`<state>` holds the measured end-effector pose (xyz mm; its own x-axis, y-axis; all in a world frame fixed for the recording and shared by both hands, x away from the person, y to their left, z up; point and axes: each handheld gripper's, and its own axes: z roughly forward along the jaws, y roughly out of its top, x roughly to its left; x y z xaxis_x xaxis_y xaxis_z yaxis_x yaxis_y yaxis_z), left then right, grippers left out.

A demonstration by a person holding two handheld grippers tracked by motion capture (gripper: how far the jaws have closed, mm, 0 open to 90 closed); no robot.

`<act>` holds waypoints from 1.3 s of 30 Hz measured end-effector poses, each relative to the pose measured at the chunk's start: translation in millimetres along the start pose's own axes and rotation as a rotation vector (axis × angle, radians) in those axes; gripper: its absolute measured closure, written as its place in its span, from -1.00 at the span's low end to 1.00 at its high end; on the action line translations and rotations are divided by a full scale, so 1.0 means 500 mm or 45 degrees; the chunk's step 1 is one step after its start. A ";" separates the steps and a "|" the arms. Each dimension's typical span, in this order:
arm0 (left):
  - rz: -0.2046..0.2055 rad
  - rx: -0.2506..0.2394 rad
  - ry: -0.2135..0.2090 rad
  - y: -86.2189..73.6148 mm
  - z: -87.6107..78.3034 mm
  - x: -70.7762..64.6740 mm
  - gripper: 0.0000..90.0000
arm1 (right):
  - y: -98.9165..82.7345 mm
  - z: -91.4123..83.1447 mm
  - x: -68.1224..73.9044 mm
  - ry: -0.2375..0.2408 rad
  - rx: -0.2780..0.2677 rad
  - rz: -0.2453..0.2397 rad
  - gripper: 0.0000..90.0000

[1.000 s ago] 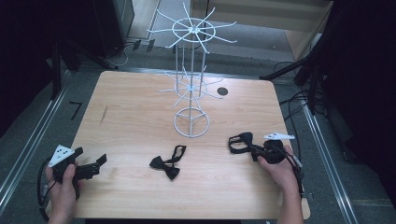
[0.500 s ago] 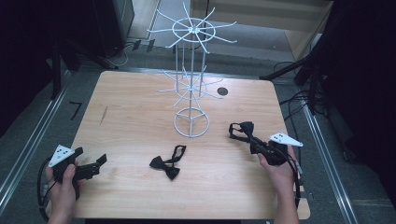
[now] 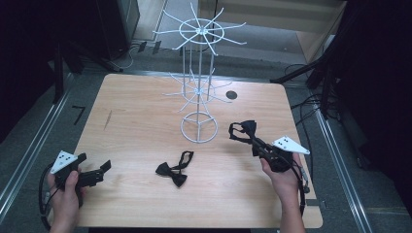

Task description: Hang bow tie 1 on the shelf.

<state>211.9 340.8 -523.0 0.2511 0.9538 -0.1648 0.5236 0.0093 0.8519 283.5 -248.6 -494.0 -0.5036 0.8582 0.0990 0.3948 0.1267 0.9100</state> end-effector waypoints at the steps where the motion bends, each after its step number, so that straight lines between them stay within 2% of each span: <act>1: 0.000 0.000 0.000 0.000 0.000 0.000 -1.00 | 0.002 0.000 0.004 0.004 -0.010 0.002 0.84; 8: -0.001 0.000 -0.002 0.000 0.000 0.000 -1.00 | 0.011 0.001 0.023 0.014 -0.057 -0.006 0.84; 12: -0.002 0.001 -0.003 0.000 0.000 0.000 -1.00 | 0.024 -0.004 0.032 0.023 -0.138 0.029 0.84; 15: -0.002 0.000 -0.002 0.000 0.000 0.000 -1.00 | 0.029 -0.007 0.032 0.032 -0.170 0.052 0.83; 22: 0.000 0.001 -0.003 0.000 0.000 0.000 -1.00 | 0.042 -0.015 0.039 0.038 -0.226 0.046 0.83; 28: 0.000 0.002 -0.004 0.000 0.000 0.000 -1.00 | 0.055 -0.023 0.049 0.035 -0.266 0.014 0.83; 39: 0.001 0.003 -0.005 0.000 0.000 0.000 -1.00 | 0.073 -0.036 0.064 0.061 -0.350 -0.009 0.83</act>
<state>212.1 340.9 -523.0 0.2544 0.9527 -0.1661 0.5253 0.0080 0.8509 267.8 -225.4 -450.6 -0.5442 0.8324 0.1050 0.1712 -0.0124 0.9852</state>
